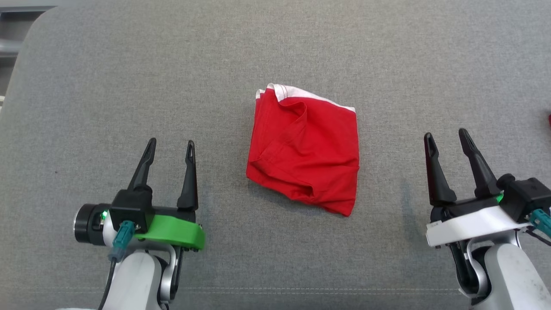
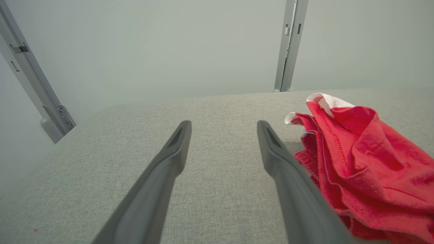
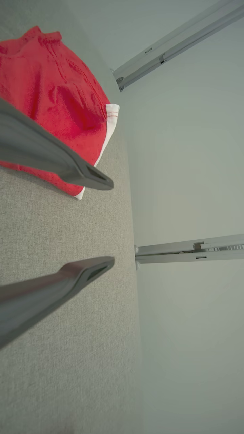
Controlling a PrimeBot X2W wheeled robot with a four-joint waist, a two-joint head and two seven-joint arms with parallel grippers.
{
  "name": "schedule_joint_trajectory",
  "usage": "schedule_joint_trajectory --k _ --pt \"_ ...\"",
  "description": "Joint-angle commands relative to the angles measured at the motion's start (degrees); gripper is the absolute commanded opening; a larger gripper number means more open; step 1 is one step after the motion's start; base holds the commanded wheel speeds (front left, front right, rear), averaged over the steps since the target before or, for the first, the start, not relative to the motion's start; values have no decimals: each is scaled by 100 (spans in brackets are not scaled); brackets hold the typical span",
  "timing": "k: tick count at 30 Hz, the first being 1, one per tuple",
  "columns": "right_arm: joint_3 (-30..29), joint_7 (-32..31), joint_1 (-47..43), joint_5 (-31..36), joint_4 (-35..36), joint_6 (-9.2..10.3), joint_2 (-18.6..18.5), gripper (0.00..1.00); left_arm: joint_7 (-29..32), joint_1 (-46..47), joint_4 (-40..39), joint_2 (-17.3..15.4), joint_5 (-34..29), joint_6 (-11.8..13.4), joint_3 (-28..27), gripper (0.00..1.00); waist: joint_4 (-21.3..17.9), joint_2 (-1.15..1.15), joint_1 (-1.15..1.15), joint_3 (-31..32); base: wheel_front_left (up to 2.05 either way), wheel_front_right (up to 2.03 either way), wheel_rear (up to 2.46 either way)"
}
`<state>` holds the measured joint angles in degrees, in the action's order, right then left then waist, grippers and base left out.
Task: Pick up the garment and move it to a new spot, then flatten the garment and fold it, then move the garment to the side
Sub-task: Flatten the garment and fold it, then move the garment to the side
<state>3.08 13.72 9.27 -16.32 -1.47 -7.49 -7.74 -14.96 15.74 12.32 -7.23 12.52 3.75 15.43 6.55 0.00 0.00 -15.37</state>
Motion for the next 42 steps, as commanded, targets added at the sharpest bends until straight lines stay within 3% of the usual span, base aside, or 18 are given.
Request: schedule_joint_trajectory --k 1,14,21,29,36,42 --pt "-78 -46 -155 80 -118 1 38 100 -14 -145 -1 -67 -74 52 30 100 -14 0 0 124 0 0 0" --pt "-303 -243 -705 375 -524 1 74 100 8 -663 166 -134 -51 152 129 100 22 0 0 639 0 0 0" --pt "-382 -464 -821 786 -494 1 4 100 72 -602 233 -133 -73 185 207 100 75 0 0 686 0 0 0" --pt "-437 -551 -854 821 -397 2 38 100 51 -487 250 -77 -14 178 255 100 149 0 0 648 0 0 0" --pt "-259 -832 -645 560 -543 1 -42 100 29 -294 283 49 -14 67 439 100 492 0 0 490 0 0 0" --pt "37 -1050 -121 197 -1260 1 -170 100 0 -148 361 221 32 -27 629 100 918 0 0 254 0 0 0"
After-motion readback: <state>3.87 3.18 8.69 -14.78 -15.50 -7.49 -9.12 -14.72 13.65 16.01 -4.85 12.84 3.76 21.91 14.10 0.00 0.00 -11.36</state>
